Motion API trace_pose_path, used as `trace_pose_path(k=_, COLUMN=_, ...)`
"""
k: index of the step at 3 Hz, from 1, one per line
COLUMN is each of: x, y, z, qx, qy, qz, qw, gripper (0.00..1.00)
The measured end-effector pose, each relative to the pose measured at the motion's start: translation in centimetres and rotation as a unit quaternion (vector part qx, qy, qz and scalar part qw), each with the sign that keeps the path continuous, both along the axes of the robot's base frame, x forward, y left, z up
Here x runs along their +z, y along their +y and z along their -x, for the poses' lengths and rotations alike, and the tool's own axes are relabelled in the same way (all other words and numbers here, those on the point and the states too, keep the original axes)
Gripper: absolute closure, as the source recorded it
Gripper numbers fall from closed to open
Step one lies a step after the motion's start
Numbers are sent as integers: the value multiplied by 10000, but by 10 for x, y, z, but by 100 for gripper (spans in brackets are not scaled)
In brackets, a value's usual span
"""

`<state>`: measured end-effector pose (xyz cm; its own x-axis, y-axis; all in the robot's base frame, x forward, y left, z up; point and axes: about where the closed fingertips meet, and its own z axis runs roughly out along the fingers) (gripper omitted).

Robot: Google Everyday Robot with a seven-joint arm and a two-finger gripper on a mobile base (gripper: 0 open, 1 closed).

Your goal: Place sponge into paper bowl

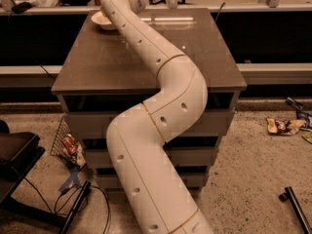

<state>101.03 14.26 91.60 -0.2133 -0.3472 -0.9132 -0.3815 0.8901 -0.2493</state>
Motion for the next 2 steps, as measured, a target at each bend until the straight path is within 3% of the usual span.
trace_pose_path(k=2, x=-14, y=3, z=-1, qx=-92, qy=153, qz=-62, qw=9998, gripper=100)
